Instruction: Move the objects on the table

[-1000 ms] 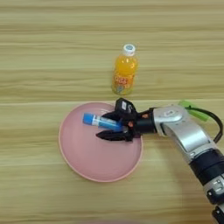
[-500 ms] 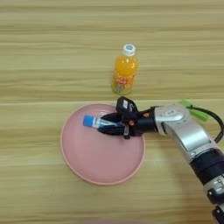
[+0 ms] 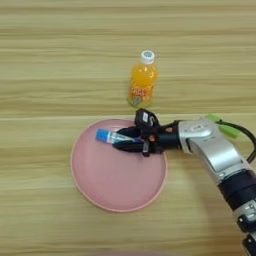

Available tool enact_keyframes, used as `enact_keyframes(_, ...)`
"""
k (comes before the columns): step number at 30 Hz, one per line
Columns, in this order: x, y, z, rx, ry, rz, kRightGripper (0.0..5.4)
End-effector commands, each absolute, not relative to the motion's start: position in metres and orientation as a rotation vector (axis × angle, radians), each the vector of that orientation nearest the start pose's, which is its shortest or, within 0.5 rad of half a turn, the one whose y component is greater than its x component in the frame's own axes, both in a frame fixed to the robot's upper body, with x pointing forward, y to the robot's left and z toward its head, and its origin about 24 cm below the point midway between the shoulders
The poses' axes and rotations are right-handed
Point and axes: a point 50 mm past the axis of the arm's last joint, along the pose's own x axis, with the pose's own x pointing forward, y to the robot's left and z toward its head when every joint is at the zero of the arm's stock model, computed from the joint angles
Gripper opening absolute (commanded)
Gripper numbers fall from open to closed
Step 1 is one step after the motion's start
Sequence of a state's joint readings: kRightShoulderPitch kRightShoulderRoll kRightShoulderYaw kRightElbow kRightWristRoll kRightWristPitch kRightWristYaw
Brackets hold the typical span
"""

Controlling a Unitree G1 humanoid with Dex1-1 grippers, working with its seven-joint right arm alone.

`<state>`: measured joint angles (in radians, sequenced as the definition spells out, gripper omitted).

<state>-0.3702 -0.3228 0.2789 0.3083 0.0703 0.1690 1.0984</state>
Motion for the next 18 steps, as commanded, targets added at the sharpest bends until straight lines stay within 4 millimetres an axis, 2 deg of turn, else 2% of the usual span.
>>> enact_keyframes(1, 0.297, -0.113, 0.084, -0.285, 0.121, 1.271, 1.42)
enact_keyframes(18, 0.306, -0.125, 0.131, -0.217, -0.146, 1.149, 1.42)
